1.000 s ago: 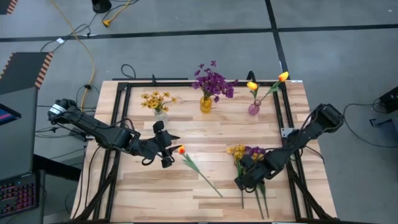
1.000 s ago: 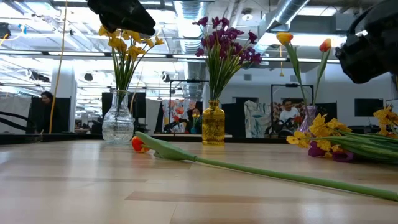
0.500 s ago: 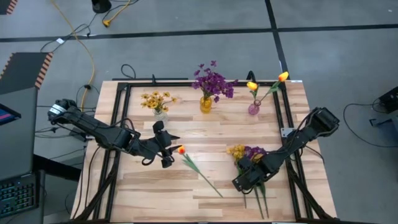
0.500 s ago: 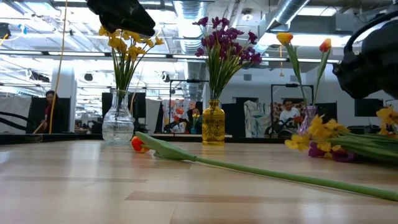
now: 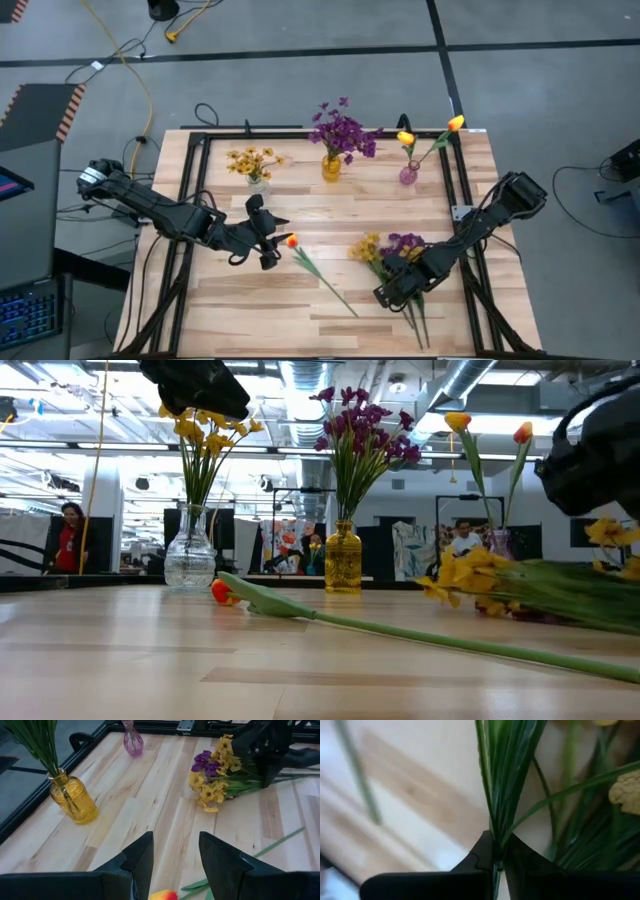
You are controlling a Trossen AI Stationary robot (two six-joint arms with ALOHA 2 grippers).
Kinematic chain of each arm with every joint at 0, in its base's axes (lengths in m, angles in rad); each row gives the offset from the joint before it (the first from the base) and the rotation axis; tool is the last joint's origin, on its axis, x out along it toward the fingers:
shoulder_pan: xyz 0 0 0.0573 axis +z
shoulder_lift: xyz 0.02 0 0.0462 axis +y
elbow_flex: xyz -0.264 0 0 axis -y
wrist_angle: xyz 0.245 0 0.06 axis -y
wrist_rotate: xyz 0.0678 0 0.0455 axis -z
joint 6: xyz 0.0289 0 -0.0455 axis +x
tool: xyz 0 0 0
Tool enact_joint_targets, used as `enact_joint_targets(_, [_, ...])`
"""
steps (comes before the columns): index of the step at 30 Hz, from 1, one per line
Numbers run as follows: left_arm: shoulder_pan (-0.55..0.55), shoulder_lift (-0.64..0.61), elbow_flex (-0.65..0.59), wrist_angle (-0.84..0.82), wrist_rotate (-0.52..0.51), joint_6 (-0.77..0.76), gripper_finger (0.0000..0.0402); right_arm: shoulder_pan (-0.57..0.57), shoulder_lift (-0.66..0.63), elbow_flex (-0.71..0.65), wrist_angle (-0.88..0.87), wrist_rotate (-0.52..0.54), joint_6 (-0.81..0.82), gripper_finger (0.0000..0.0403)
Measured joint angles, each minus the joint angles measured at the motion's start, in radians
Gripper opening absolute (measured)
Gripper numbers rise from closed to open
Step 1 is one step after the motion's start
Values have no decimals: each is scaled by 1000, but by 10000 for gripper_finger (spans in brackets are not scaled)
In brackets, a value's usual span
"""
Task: Sort flowers into vase by color
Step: Put the left yellow flowers into the transparent vase
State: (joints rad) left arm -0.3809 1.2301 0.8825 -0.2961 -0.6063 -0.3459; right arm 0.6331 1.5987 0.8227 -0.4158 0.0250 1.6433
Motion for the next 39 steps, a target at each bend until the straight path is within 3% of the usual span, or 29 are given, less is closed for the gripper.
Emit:
enact_joint_targets(11, [1, 0, 0, 15, 8, 2, 152, 0, -133, 0, 7, 33, -32, 57])
enact_joint_targets(19, [1, 0, 0, 68, 53, 1, 183, 0, -244, 0, 8, 213, -165, 56])
enact_joint_targets(28, [20, 0, 0, 148, 104, -24, 233, 0, -297, 0, 73, 476, -507, 56])
enact_joint_targets(39, [47, 33, 1, 322, 155, 10, 237, -12, -297, 0, 318, 719, -1038, 56])
